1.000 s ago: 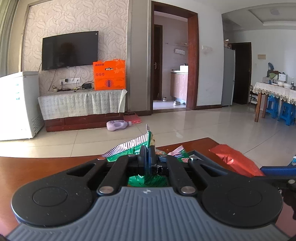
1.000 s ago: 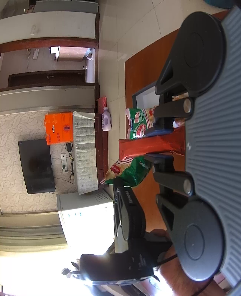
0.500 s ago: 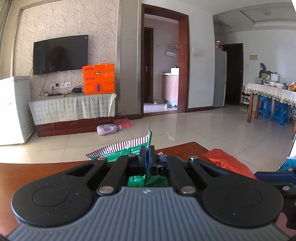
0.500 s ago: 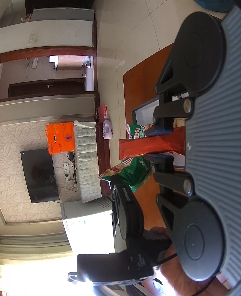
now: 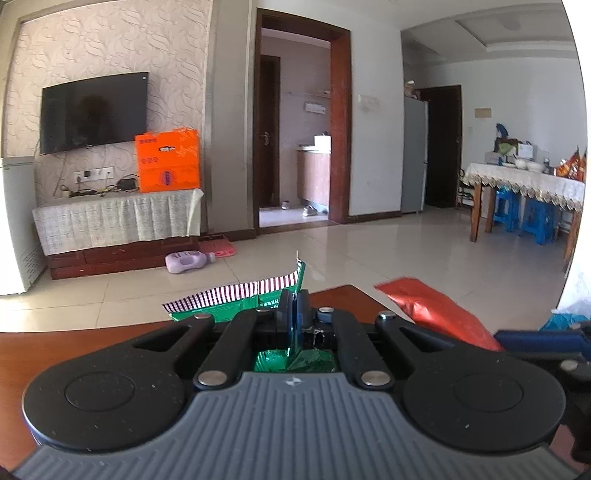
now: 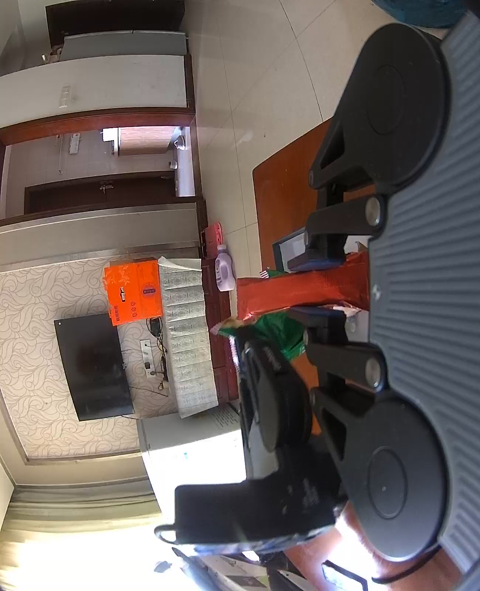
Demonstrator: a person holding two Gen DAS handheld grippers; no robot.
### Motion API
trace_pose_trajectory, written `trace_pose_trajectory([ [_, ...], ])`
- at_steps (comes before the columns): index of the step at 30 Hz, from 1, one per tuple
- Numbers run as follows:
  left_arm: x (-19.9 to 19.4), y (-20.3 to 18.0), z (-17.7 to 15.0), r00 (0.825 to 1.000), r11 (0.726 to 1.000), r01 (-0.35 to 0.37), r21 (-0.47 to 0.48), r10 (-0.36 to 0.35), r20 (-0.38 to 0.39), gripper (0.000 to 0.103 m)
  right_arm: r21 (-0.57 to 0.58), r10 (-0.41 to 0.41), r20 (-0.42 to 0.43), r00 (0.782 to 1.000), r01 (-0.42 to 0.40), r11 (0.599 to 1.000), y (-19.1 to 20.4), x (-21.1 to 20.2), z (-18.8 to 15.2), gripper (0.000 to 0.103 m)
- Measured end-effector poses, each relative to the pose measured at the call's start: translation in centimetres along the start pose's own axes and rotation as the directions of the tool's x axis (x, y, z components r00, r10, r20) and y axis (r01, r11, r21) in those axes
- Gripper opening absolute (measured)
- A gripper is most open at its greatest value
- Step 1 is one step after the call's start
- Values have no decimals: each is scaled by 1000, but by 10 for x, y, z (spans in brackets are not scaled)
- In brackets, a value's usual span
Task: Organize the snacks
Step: 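Carry the cracker bag in the left tool and candy bar in the right tool to the box, then open the left tool over the box while the right tool releases the candy bar inside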
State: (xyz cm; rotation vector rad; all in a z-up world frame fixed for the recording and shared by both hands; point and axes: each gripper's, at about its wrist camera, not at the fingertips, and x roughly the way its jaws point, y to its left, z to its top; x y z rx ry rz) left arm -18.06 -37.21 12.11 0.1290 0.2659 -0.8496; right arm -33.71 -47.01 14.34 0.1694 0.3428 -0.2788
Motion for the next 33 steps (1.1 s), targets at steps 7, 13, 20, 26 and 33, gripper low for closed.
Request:
trace_pose_trajectory([
  [7, 9, -14, -15, 998, 998, 55, 19, -55, -21, 3, 3, 3, -6, 1000, -3, 1000, 0, 3, 3, 23],
  [13, 13, -13, -24, 994, 994, 106, -13, -107, -32, 3, 6, -4, -15, 1000, 5, 1000, -3, 8, 5, 24],
  [20, 16, -2, -35, 977, 976, 200, -86, -206, -64, 3, 15, -12, -17, 1000, 12, 1000, -4, 9, 7, 24],
  [26, 17, 5, -40, 964, 968, 244, -65, -249, -89, 3, 26, -18, -27, 999, 19, 999, -7, 12, 5, 24],
  [33, 16, -7, -54, 951, 961, 277, -15, -276, -139, 3, 30, -25, -18, 1000, 25, 999, -6, 14, 7, 24],
])
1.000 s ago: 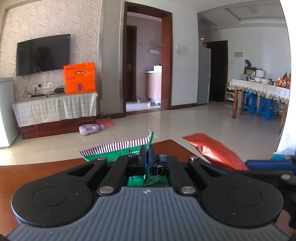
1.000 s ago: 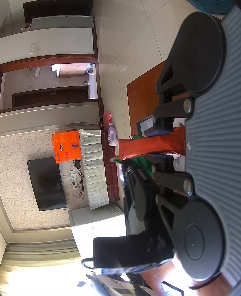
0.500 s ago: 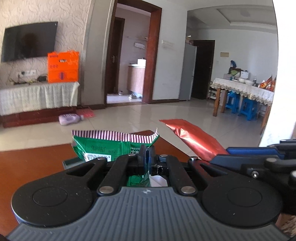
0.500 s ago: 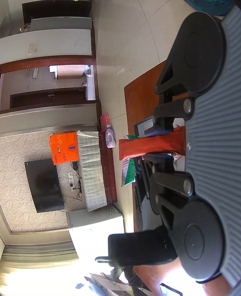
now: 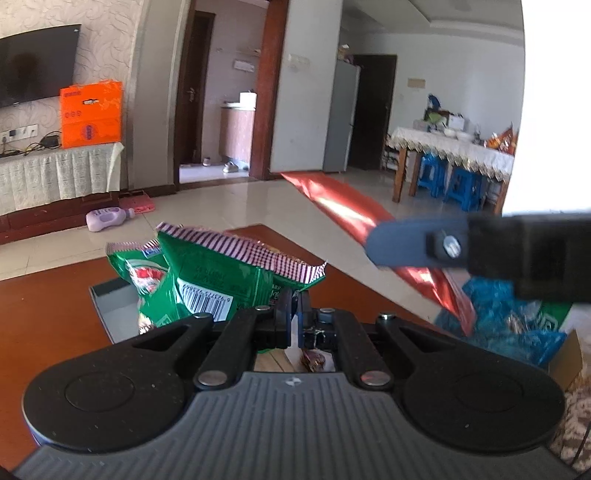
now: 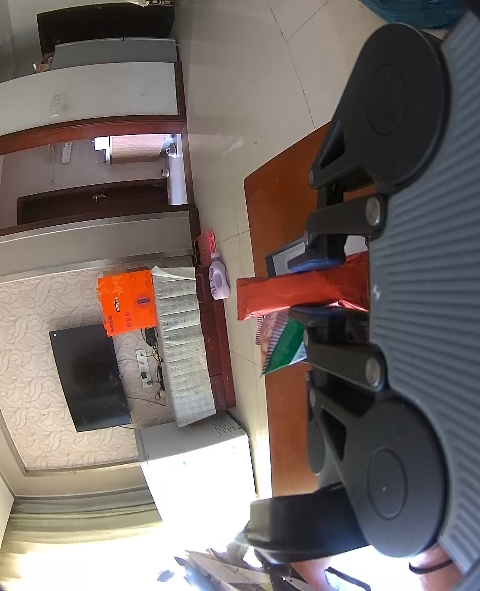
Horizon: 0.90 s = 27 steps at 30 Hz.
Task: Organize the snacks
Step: 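Open the left tool over the box while the right tool releases the candy bar inside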
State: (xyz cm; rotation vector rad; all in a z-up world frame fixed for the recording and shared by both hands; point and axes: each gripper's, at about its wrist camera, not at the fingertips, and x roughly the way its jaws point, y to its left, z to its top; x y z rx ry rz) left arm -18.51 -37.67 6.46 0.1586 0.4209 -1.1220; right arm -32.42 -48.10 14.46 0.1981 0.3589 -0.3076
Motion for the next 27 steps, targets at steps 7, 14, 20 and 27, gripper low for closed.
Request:
trace_pose_trajectory([
  [7, 8, -13, -17, 998, 998, 8, 62, -4, -69, 4, -5, 10, -20, 1000, -10, 1000, 1, 6, -3, 24],
  [14, 14, -10, -29, 990, 998, 10, 54, -2, -139, 8, -5, 15, -54, 998, -15, 1000, -5, 13, -7, 23],
  [20, 19, -3, -40, 980, 998, -15, 59, 27, -198, 8, -6, 23, -88, 996, -24, 1000, -3, 20, -13, 23],
  [27, 17, 2, -43, 977, 996, -46, 76, 60, -202, 31, -15, 26, -114, 993, -28, 1000, 0, 27, -16, 23],
])
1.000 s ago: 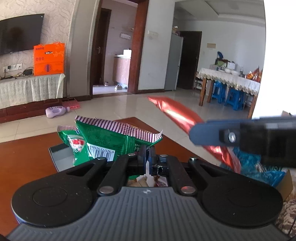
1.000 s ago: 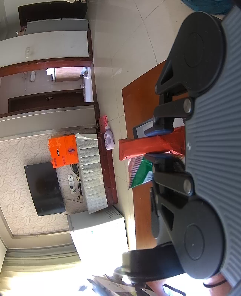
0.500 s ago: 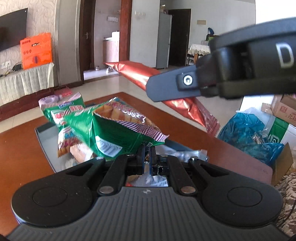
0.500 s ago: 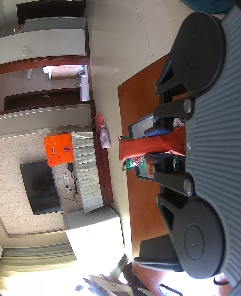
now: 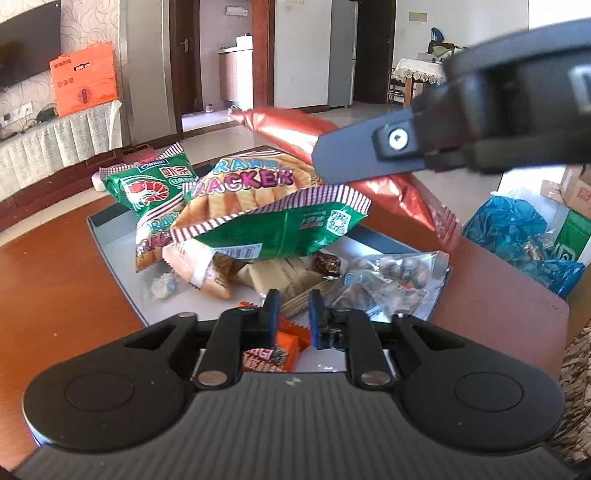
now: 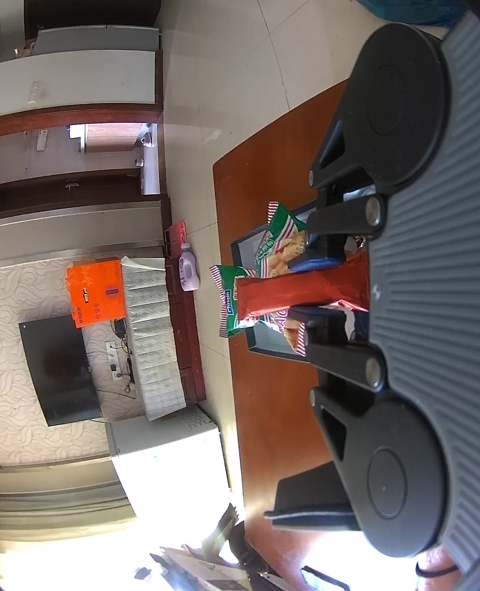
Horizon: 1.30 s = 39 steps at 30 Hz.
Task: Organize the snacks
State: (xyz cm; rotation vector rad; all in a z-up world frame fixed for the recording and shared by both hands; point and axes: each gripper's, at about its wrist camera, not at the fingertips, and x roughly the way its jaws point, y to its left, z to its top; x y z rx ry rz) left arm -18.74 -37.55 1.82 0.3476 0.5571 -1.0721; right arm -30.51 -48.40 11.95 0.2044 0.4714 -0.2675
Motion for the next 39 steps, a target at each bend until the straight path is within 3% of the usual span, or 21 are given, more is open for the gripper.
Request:
trace_pose_trajectory([
  [1, 0, 0, 0, 1000, 1000, -12, 11, 12, 3, 37, 2, -1, -9, 1000, 1, 1000, 0, 3, -1, 23],
  [3, -3, -2, -1, 999, 999, -34, 23, 34, 9, 67, 8, -1, -34, 999, 1, 1000, 0, 10, -4, 24],
  [5, -6, 0, -1, 998, 998, -53, 23, 52, 21, 73, 13, -5, -54, 999, 6, 1000, 0, 16, -8, 24],
  [17, -26, 18, -9, 991, 991, -132, 33, 133, -8, 88, -8, -2, -103, 995, 1, 1000, 13, 31, -14, 24],
  [21, -46, 32, -11, 982, 982, -189, 1, 189, 27, 93, -9, -11, -135, 991, 10, 1000, 15, 37, -18, 24],
  [27, -71, 53, -12, 947, 951, -308, -38, 310, 86, 100, -7, -12, -157, 987, 11, 1000, 21, 41, -22, 24],
  [34, -98, 70, -5, 896, 902, -398, -166, 421, 143, 103, -64, -41, -203, 978, 29, 998, 32, 46, -28, 25],
  [36, -104, 74, 0, 887, 893, -405, -198, 436, 153, 103, -73, -49, -199, 979, 35, 997, 34, 41, -29, 31],
  [37, -107, 73, 2, 884, 890, -409, -203, 442, 155, 103, -78, -57, -184, 981, 43, 996, 35, 37, -29, 39],
  [39, -113, 69, 6, 874, 887, -423, -187, 454, 173, 103, -90, -74, -150, 986, 61, 994, 38, 27, -29, 43],
])
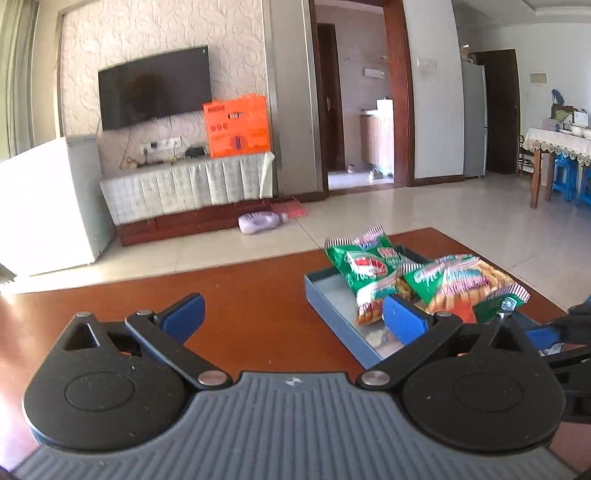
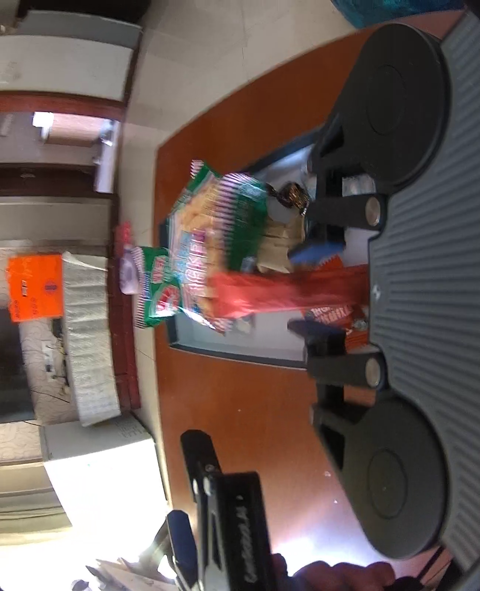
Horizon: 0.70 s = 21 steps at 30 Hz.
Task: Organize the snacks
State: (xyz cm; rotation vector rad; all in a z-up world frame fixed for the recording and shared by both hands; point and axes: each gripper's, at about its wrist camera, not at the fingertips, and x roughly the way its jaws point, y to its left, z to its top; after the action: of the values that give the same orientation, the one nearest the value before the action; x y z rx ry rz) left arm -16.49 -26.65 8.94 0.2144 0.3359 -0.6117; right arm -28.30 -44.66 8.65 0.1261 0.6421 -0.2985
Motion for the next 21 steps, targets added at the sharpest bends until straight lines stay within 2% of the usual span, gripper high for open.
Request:
trace_pose_trajectory([
  [3, -13, -5, 6, 999, 1000, -8, -11, 8, 41, 103, 14, 0, 50, 999, -1, 1000, 0, -15, -2, 44],
  [5, -19, -9, 9, 999, 1000, -16, -27, 17, 39, 103, 31, -8, 78, 997, 5, 999, 0, -31, -6, 44],
  [9, -30, -21, 9, 1000, 999, 10, -41, -10, -3, 103, 91, -58, 171, 984, 43, 995, 4, -81, -21, 44],
  [10, -34, -24, 7, 1000, 999, 12, -41, -13, -11, 103, 93, -85, 191, 978, 69, 993, 8, -95, -29, 50],
  [11, -38, -29, 5, 999, 999, 25, -42, -26, -28, 103, 93, -117, 206, 972, 100, 991, 10, -107, -36, 60],
  [12, -42, -33, 3, 998, 998, 43, -49, -45, -39, 103, 88, -146, 217, 965, 129, 988, 12, -119, -45, 65],
  [14, -51, -40, -2, 997, 996, 67, -64, -70, -43, 103, 97, -177, 221, 959, 159, 982, 12, -138, -62, 67],
  [17, -68, -52, -10, 993, 992, 97, -76, -102, -53, 103, 168, -185, 199, 962, 153, 974, 3, -162, -79, 67],
  [21, -88, -70, -21, 991, 991, 119, -66, -123, -58, 103, 156, -210, 171, 963, 184, 970, -4, -181, -96, 67],
])
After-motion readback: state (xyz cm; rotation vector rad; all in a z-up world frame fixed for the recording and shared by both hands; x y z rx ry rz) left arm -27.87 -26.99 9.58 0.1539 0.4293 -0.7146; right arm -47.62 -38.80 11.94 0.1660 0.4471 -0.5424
